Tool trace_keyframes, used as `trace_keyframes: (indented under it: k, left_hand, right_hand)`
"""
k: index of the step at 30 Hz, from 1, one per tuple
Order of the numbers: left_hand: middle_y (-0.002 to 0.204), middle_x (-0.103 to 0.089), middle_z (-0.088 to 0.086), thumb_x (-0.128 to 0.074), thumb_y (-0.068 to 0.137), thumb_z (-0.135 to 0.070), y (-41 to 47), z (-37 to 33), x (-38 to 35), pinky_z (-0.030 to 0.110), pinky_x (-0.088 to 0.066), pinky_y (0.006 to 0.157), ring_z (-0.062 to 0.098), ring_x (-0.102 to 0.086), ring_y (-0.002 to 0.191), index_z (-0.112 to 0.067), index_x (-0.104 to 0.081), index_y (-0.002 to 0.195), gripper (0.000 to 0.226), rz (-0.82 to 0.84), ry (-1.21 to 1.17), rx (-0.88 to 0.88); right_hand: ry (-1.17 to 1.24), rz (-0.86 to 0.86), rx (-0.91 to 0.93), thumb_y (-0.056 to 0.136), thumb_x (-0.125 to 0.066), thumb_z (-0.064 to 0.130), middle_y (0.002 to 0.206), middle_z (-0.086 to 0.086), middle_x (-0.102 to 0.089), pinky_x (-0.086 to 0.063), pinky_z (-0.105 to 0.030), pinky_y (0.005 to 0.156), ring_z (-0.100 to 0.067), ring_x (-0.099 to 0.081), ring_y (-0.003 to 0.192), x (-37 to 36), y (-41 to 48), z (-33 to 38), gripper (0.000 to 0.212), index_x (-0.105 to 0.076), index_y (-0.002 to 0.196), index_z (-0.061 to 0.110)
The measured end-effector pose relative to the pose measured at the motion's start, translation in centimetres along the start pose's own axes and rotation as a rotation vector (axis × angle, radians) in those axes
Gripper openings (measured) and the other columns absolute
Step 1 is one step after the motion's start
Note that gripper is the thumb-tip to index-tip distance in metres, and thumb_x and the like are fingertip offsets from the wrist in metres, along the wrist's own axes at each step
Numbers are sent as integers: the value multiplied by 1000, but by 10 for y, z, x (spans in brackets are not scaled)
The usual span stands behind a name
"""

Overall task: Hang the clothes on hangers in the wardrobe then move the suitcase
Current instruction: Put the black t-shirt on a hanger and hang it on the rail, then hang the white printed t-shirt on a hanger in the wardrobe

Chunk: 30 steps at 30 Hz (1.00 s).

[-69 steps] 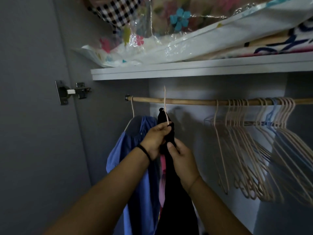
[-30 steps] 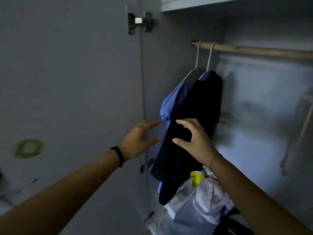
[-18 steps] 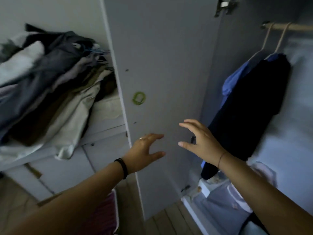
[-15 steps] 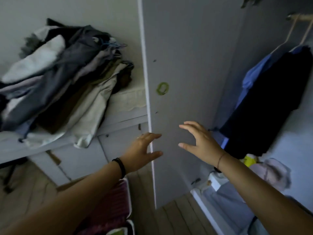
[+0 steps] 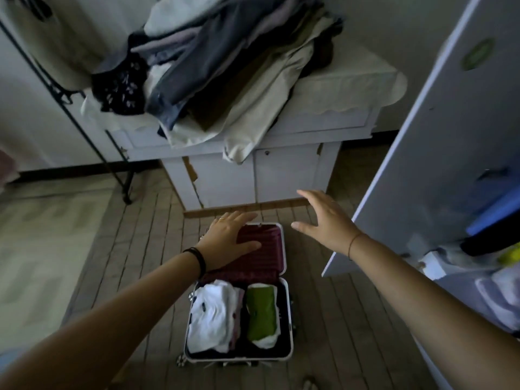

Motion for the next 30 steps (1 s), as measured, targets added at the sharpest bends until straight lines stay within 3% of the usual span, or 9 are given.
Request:
trace_keyframes:
  k: [3,9,12,16,25,30]
  left_hand:
    - [140,-44,-3,-33,65,-77,-9,34,-21,37,-27,109,18,-38,129,-26,-36,142,92,-16,-18,63]
    - [140,-44,-5,-60,84,-51,-10,104,-86,32,-26,107,15,-37,128,-26,-36,143,68,-50,-75,222]
    - [140,-45,-6,-61,85,-49,-8,141,-126,32,-25,107,16,-38,129,-26,-37,142,66,-73,-90,272]
    - [139,-47,-5,-61,83,-52,-8,194,-189,36,-28,109,17,-39,130,-25,-40,140,66,-98,-130,353]
    - [131,-52,-3,-64,84,-46,-31,323,-367,32,-28,103,18,-44,123,-22,-46,136,60,-85,-195,561]
    - [143,-43,-4,-62,83,-52,-55,387,-471,32,-26,107,16,-37,132,-22,-43,138,66,-40,-193,657]
  right_hand:
    - [-20,77,35,87,-61,41,149,-2,-33,-25,-30,109,-19,-30,137,-42,18,2,70,-31,146,18]
    - [-14,185,66,88,-61,41,149,-3,-33,-28,-32,110,-20,-32,136,-134,50,-20,70,-31,145,16]
    - [-7,222,83,87,-61,41,149,-3,-33,-33,-40,111,-20,-32,137,-185,61,-40,70,-31,145,16]
    - [-13,240,76,86,-63,39,146,-6,-38,-35,-41,109,-24,-36,134,-258,66,-71,68,-36,143,14]
    - [34,362,-48,87,-61,43,143,-4,-40,-33,-35,109,-22,-38,132,-475,25,-149,67,-37,142,15]
    - [162,429,-206,86,-62,43,143,-3,-39,-35,-33,106,-20,-39,130,-603,-1,-172,66,-38,140,15]
Point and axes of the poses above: each hand's wrist, its own y-axis towards the middle knuckle, its own x-axis out of the back of the hand, z = x × y, the point moved 1 cm from there along y, towards the middle knuckle
